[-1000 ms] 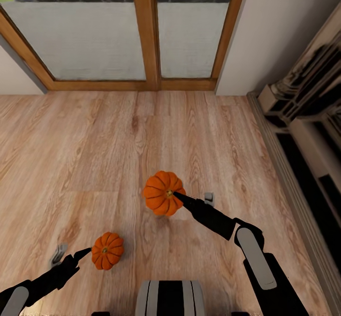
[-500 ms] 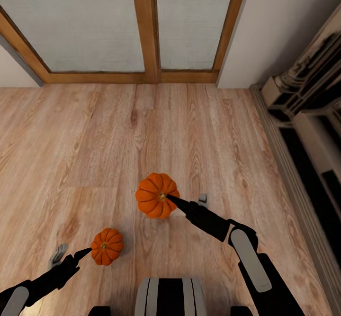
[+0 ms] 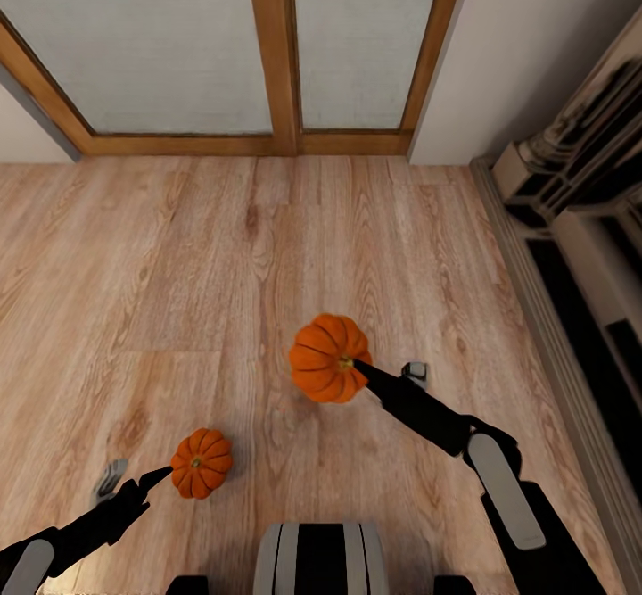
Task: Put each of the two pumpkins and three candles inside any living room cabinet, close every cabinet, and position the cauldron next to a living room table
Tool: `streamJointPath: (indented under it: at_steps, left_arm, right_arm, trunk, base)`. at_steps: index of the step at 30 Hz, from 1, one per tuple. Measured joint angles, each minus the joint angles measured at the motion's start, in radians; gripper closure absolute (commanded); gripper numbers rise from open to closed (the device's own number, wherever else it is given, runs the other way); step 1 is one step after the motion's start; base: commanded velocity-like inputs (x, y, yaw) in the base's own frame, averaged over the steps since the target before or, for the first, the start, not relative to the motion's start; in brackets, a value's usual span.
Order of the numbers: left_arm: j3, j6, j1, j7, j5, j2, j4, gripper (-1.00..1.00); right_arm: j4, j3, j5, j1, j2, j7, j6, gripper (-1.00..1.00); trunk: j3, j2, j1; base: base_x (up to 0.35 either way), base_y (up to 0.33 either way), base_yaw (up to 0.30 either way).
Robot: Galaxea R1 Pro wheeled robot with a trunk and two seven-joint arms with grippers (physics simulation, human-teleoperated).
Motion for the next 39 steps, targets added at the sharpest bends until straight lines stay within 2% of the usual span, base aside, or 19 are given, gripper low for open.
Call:
streamJointPath:
  at_steps: [10, 20, 28, 39]
  left_arm:
    - [0.000, -0.001, 0.000, 0.000, 0.000, 0.000, 0.000, -1.00]
    - [0.000, 0.000, 0.000, -0.002, 0.000, 0.000, 0.000, -1.00]
    - [-0.001, 0.000, 0.000, 0.000, -0.001, 0.002, 0.000, -1.00]
    - [0.000, 0.000, 0.000, 0.000, -0.001, 0.002, 0.000, -1.00]
  right_arm:
    - [0.001, -0.001, 0.001, 0.002, -0.006, 0.006, -0.002, 1.00]
    - [0.001, -0.001, 0.000, 0.002, -0.002, 0.005, -0.001, 1.00]
    - [0.001, -0.001, 0.000, 0.002, 0.000, 0.003, -0.001, 1.00]
    - [0.001, -0.001, 0.002, 0.002, 0.003, -0.002, -0.004, 1.00]
  trunk:
    - [-0.039, -0.002, 0.005]
    - [-0.039, -0.002, 0.004]
    - [-0.039, -0.002, 0.004]
    - [-0.039, -0.002, 0.004]
  base:
    - [0.000, 0.000, 0.000]
    - [0.003, -0.001, 0.000]
    - [0.129, -0.124, 0.000]
    - [0.098, 0.017, 0.000]
